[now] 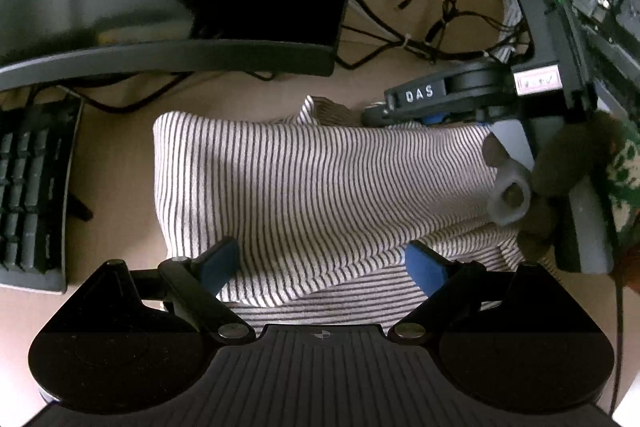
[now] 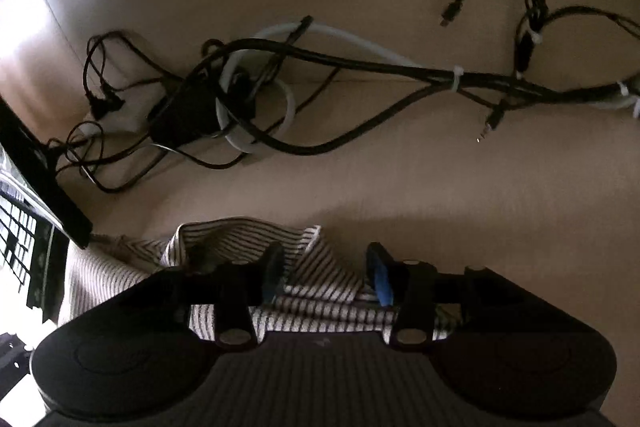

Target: Fold clothes

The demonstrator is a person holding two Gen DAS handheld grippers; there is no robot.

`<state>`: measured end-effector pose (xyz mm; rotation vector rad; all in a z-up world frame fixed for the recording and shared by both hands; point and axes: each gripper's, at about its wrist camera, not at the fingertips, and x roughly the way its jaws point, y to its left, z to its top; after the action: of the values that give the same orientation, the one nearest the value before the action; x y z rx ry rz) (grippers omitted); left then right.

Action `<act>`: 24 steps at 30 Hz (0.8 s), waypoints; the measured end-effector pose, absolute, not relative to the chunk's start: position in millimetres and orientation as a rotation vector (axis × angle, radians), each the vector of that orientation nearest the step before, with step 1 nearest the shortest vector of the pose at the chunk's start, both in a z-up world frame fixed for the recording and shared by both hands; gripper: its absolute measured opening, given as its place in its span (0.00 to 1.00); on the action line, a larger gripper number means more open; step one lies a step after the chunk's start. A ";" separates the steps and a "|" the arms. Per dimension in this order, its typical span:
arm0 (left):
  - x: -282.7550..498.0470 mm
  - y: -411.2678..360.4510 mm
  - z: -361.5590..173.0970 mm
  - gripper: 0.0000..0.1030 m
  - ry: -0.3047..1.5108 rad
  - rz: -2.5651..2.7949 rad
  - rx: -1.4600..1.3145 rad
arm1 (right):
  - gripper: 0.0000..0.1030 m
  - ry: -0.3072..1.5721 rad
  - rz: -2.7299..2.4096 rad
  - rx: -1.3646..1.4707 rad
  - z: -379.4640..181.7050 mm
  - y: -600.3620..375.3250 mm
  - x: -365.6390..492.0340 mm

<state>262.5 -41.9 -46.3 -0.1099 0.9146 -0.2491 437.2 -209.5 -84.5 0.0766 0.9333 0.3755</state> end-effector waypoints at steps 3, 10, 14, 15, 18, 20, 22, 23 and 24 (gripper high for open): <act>260.0 -39.7 -43.7 0.91 0.923 -0.252 -0.138 | 0.08 0.920 0.387 0.111 -77.9 -214.7 433.1; 243.8 -36.2 -40.6 0.91 0.922 -0.260 -0.158 | 0.07 0.854 0.473 0.186 -35.4 -228.0 394.3; 226.6 -27.8 -37.5 0.91 0.912 -0.278 -0.179 | 0.07 0.843 0.530 0.244 -13.1 -240.3 347.3; 221.5 -25.1 -36.0 0.91 0.907 -0.283 -0.183 | 0.06 0.846 0.545 0.262 -9.3 -243.7 331.6; 211.2 -17.4 -26.2 0.91 0.873 -0.285 -0.196 | 0.06 0.885 0.550 0.308 -14.8 -252.1 298.3; 208.5 -14.4 -13.9 0.91 0.837 -0.288 -0.188 | 0.06 0.921 0.532 0.335 -28.7 -259.1 280.9; 207.8 -13.2 -1.3 0.91 0.801 -0.290 -0.170 | 0.06 0.966 0.495 0.394 -47.2 -266.6 273.8; 209.8 -14.6 4.6 0.91 0.786 -0.291 -0.154 | 0.06 0.977 0.480 0.419 -54.4 -269.5 271.8; 213.3 -16.7 10.4 0.91 0.776 -0.296 -0.140 | 0.06 0.986 0.465 0.444 -61.1 -272.4 270.0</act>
<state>213.3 -16.7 10.4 -0.1401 0.7757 -0.2960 270.0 -272.4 -61.1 0.4439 0.9861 0.4651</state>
